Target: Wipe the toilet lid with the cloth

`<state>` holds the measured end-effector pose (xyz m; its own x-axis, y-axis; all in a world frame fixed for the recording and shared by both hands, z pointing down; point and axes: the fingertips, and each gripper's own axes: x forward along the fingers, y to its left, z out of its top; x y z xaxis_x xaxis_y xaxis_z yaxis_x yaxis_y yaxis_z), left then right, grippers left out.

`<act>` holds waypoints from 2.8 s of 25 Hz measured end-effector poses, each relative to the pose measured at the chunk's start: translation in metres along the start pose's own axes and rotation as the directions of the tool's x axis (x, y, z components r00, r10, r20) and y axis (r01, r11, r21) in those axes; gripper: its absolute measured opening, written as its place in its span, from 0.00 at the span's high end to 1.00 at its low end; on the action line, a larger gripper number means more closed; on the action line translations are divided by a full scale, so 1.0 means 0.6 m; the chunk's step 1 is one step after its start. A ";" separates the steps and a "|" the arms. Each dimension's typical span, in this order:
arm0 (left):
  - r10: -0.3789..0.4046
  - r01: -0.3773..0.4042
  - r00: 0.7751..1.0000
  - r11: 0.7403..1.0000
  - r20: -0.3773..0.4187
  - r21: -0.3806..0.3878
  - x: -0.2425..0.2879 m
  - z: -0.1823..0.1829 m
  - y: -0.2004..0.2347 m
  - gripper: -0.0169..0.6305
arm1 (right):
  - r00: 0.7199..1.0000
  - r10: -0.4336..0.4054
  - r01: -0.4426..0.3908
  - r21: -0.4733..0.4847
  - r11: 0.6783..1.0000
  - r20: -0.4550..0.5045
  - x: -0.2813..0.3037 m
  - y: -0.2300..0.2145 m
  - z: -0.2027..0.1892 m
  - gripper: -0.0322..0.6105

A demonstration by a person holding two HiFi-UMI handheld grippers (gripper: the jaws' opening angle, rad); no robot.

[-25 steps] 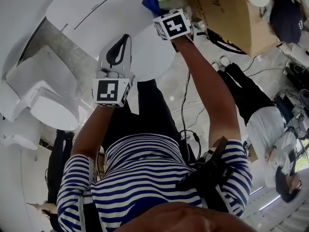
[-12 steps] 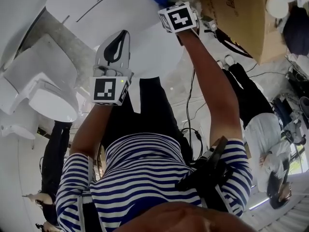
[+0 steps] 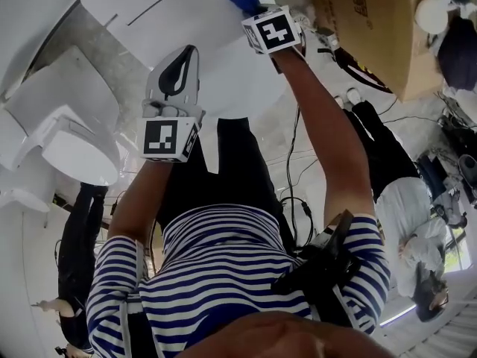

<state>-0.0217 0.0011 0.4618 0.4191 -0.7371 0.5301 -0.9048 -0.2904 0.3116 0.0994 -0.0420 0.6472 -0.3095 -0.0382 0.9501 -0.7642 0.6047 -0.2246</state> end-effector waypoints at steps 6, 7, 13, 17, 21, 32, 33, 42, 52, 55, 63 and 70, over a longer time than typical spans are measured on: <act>0.043 -0.042 0.999 0.999 0.015 -0.021 -0.041 -0.007 0.044 0.97 | 0.999 0.044 -0.045 -0.036 0.998 -0.011 0.021 0.088 0.013 0.87; 0.050 -0.050 0.999 0.998 0.016 -0.024 -0.048 -0.008 0.053 0.97 | 0.998 0.054 -0.054 -0.042 0.998 -0.014 0.025 0.105 0.015 0.87; 0.104 -0.103 0.994 0.994 0.024 -0.048 -0.092 -0.014 0.111 0.97 | 0.992 0.121 -0.123 -0.095 0.988 -0.033 0.052 0.212 0.039 0.87; 0.129 -0.127 0.991 0.990 0.025 -0.064 -0.115 -0.019 0.143 0.97 | 0.986 0.164 -0.166 -0.116 0.979 -0.033 0.071 0.278 0.054 0.87; 0.157 -0.154 0.987 0.985 0.031 -0.079 -0.135 -0.021 0.175 0.97 | 0.979 0.201 -0.204 -0.142 0.969 -0.034 0.086 0.336 0.068 0.87; 0.209 -0.204 0.977 0.973 0.036 -0.109 -0.179 -0.031 0.234 0.97 | 0.961 0.260 -0.275 -0.232 0.933 -0.094 0.114 0.451 0.074 0.87; 0.212 -0.207 0.977 0.972 0.037 -0.111 -0.183 -0.031 0.238 0.97 | 0.959 0.267 -0.283 -0.239 0.929 -0.098 0.117 0.463 0.073 0.87; 0.223 -0.217 0.974 0.970 0.043 -0.112 -0.202 -0.035 0.264 0.97 | 0.946 0.306 -0.322 -0.236 0.917 -0.102 0.129 0.529 0.066 0.87; 0.144 -0.139 0.987 0.988 0.072 -0.068 -0.150 0.014 0.155 0.97 | 0.974 0.228 -0.223 -0.172 0.959 0.008 0.008 0.366 0.093 0.87; 0.105 -0.102 0.991 0.994 0.081 -0.045 -0.117 0.029 0.104 0.97 | 0.984 0.172 -0.165 -0.126 0.978 0.045 -0.033 0.270 0.085 0.87; 0.015 -0.014 0.998 1.000 0.068 -0.013 -0.036 0.027 -0.035 0.97 | 0.998 0.039 -0.038 -0.020 0.999 0.058 -0.104 0.053 -0.006 0.87; -0.033 0.033 0.999 0.999 0.030 0.011 0.012 0.006 -0.106 0.97 | 0.999 -0.001 0.000 0.056 0.998 0.034 -0.104 -0.054 -0.081 0.87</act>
<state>0.0386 0.0122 0.4428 0.4462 -0.7449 0.4959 -0.8914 -0.3209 0.3201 0.1709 -0.0206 0.6058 -0.3272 -0.0658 0.9427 -0.7944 0.5594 -0.2367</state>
